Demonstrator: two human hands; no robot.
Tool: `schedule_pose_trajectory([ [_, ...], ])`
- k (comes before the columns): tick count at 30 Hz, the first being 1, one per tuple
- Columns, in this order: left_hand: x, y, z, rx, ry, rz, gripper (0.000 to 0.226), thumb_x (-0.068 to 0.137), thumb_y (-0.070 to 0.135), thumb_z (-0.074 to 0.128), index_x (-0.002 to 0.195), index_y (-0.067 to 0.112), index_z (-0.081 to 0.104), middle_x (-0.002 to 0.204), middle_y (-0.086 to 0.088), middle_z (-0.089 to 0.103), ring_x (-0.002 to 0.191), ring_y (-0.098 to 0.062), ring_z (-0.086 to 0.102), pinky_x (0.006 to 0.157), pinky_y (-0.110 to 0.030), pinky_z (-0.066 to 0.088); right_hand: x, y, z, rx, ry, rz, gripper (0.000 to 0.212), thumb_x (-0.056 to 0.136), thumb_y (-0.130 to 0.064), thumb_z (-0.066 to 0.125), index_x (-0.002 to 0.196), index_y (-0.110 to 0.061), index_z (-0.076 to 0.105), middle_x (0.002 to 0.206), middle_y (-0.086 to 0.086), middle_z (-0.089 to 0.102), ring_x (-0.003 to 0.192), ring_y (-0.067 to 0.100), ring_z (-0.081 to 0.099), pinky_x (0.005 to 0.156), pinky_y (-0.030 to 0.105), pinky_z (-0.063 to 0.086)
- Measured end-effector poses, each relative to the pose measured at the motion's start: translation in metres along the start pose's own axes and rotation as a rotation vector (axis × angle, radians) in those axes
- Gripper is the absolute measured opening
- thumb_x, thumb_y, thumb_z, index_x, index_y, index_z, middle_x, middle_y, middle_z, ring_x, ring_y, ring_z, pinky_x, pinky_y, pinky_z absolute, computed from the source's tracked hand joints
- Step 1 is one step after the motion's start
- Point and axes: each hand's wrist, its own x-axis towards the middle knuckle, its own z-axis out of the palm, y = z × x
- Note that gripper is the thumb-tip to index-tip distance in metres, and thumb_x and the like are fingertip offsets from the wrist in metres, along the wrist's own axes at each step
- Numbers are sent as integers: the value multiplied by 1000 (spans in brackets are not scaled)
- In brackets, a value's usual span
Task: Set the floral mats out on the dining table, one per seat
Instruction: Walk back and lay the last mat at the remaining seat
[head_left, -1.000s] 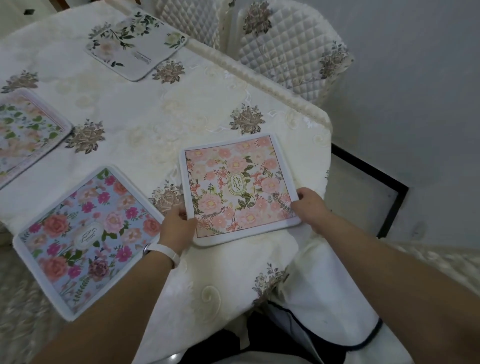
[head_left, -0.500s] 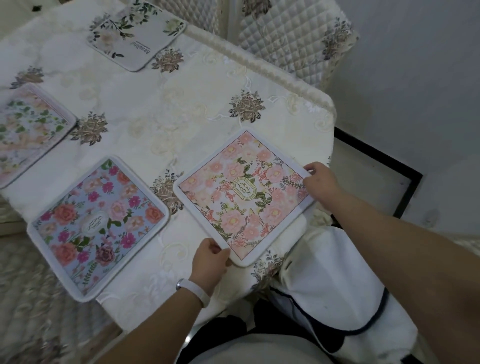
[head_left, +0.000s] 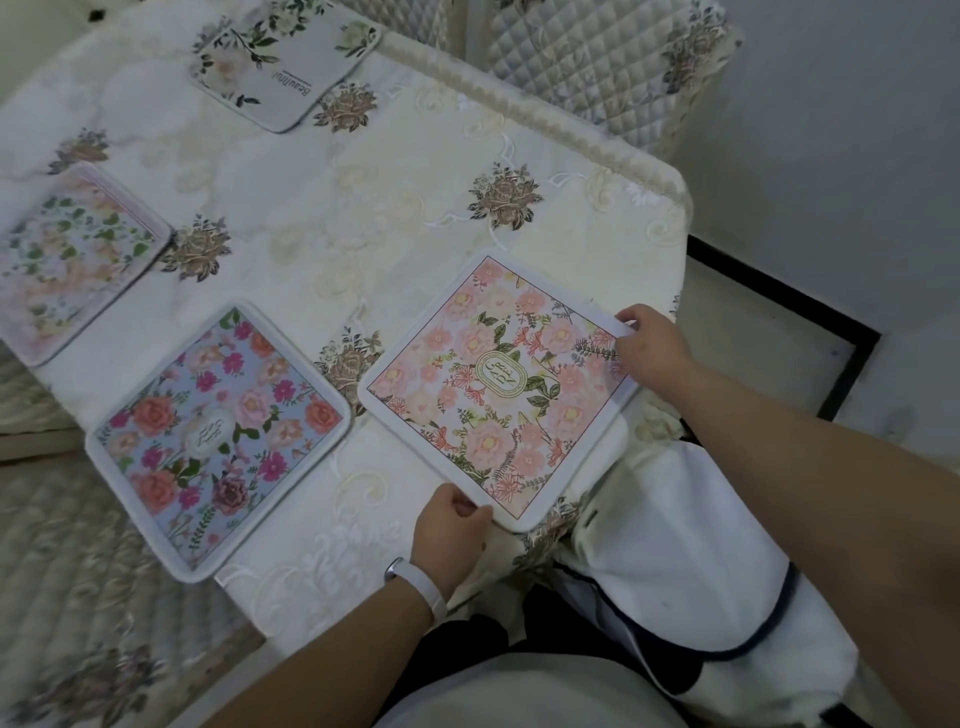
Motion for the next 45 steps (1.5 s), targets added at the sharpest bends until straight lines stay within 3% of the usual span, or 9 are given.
schedule_pose_trajectory([
  [3,-2,-5,-4,86,2,50,19,84,27,69,81,15,54,68,-3,60,65,-27,65,55,-34,50,2,5,0,-101,-35,-58,39,78,-11,49,113,-22,60,96,12,63,80,34,63,66,36,53],
  [7,-8,-10,-2,148,11,107,13,85,23,68,82,18,56,64,3,57,60,-13,54,57,-26,43,13,20,3,-149,-73,-81,49,73,-15,46,118,-28,61,101,16,64,85,36,63,70,41,57],
  [16,-14,-13,6,60,14,54,10,84,18,67,81,14,58,78,-15,66,71,-28,63,68,-43,55,-5,9,8,-190,-34,-153,50,88,-14,51,138,-18,51,123,19,47,112,40,50,93,45,47],
  [25,-18,-13,3,129,11,68,11,85,22,63,87,17,54,73,0,59,65,-14,55,58,-28,46,-14,17,1,-390,-103,-195,54,90,-22,53,142,-16,39,125,16,41,118,36,38,91,40,39],
  [29,-24,-19,4,168,95,110,46,74,33,64,115,17,51,106,-2,55,93,-19,55,81,-40,53,-17,22,-7,-495,-115,-249,54,88,-29,57,138,-14,42,125,13,44,118,35,41,91,42,42],
  [32,-27,-25,4,433,198,257,83,69,45,70,140,13,40,136,-5,45,126,-27,42,101,-42,44,-19,31,-18,-585,-187,-345,64,84,-35,62,141,-16,40,133,10,43,121,31,41,93,41,44],
  [36,-26,-26,18,636,213,368,113,55,67,63,149,12,31,154,-19,31,144,-35,27,114,-47,28,-20,35,-33,-687,-271,-428,87,76,-42,69,150,-22,28,153,2,29,137,25,29,107,40,36],
  [38,-23,-25,22,719,198,353,120,54,73,64,152,15,24,158,-18,21,147,-34,17,117,-46,21,-21,36,-35,-726,-289,-447,88,77,-42,69,151,-23,26,157,2,24,141,24,25,111,40,32],
  [45,-15,-30,30,675,297,399,103,60,73,56,141,11,41,149,-24,38,139,-39,34,109,-55,32,-19,49,-38,-691,-249,-465,79,83,-47,68,150,-27,31,161,-3,21,144,19,25,113,42,28],
])
